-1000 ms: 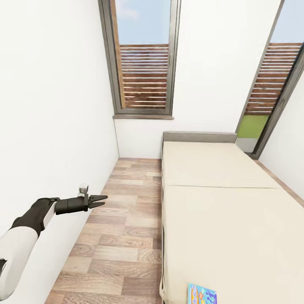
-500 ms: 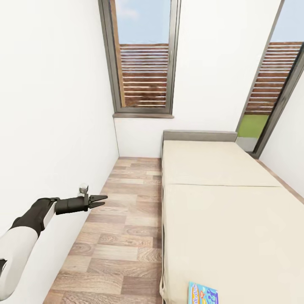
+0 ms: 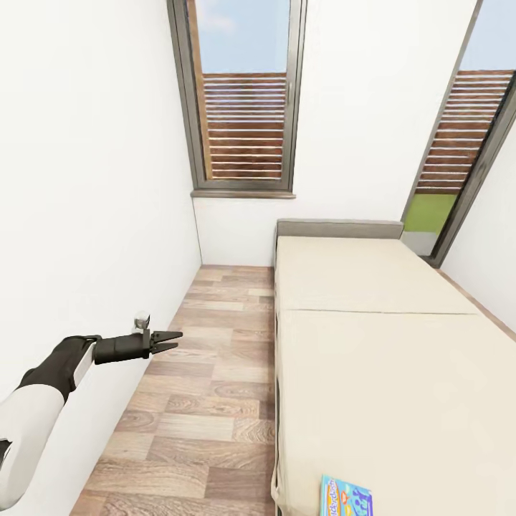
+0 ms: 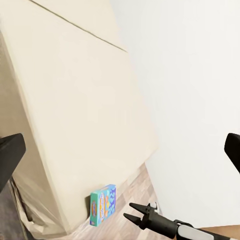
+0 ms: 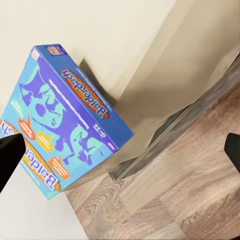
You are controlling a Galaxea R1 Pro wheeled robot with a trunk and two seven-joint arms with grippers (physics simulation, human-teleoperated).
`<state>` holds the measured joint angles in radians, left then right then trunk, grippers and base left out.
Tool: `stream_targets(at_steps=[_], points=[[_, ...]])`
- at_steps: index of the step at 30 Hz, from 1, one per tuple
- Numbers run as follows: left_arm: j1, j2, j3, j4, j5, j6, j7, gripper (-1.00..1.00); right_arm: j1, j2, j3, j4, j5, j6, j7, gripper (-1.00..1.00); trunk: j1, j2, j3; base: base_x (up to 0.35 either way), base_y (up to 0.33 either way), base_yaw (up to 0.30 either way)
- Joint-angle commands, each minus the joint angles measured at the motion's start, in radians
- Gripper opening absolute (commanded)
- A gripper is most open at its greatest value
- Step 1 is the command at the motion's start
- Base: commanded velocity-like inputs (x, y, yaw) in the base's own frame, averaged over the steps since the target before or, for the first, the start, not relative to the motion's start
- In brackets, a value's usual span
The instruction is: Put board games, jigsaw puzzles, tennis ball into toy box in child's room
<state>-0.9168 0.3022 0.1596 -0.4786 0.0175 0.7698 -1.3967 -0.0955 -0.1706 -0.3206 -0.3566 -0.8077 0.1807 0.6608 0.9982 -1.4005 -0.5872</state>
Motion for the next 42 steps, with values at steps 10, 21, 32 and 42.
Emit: stream_targets(at_steps=[10,21,32,42], points=[[-0.001,0.000,0.001,0.000,0.001,0.011,-0.004,1.00,0.000,0.016,-0.003,-0.003,-0.007,0.008,0.005,1.00,0.000,0.000,-0.001,0.000,0.000,0.000],[-0.001,0.001,0.001,0.000,0.001,0.011,-0.004,1.00,0.000,0.017,-0.002,-0.004,-0.006,0.008,0.040,1.00,0.000,0.000,-0.001,0.000,0.000,0.000],[-0.001,0.001,0.001,0.000,0.001,0.011,-0.004,1.00,0.000,0.017,-0.002,-0.004,-0.002,0.008,0.094,1.00,0.023,-0.042,-0.020,0.000,0.000,0.000],[-0.001,0.001,0.001,0.000,0.001,0.011,-0.004,1.00,-0.001,0.017,-0.002,-0.004,-0.002,0.008,0.097,1.00,0.061,-0.112,-0.051,0.000,0.000,0.000]])
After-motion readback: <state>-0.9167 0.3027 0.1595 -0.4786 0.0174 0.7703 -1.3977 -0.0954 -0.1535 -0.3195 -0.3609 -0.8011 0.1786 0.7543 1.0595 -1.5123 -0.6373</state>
